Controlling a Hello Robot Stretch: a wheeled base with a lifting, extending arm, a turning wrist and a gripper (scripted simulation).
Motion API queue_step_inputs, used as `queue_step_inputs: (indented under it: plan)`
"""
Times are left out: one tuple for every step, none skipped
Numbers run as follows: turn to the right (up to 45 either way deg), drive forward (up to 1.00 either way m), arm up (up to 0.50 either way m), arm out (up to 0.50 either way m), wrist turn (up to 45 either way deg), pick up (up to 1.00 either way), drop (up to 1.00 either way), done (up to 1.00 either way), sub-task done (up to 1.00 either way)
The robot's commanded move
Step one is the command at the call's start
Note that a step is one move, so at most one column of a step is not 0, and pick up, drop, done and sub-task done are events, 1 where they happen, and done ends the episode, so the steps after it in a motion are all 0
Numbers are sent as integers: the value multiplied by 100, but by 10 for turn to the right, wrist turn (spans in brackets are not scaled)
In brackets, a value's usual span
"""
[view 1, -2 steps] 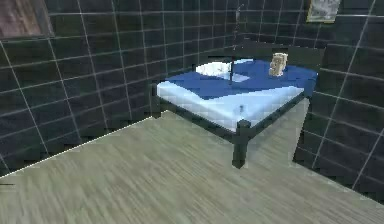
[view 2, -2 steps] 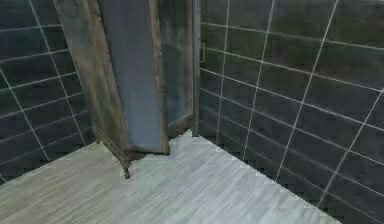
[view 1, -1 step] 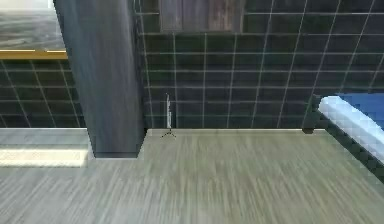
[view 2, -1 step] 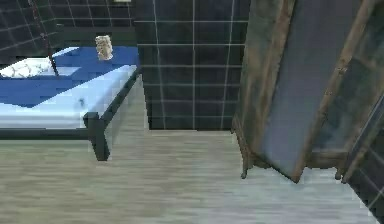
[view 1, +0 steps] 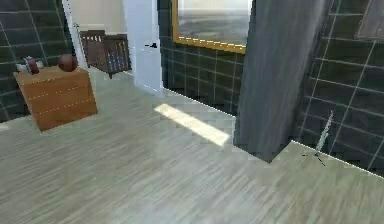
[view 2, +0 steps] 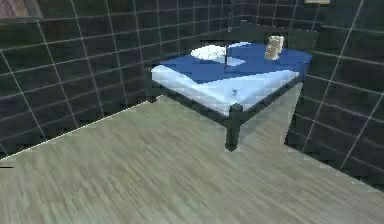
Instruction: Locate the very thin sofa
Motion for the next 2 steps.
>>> queue_step_inputs:
  plan:
    - [-390, 0, 0, 0, 0, 0, 0, 0, 0]
    - [-30, 0, 0, 0, 0, 0, 0, 0, 0]
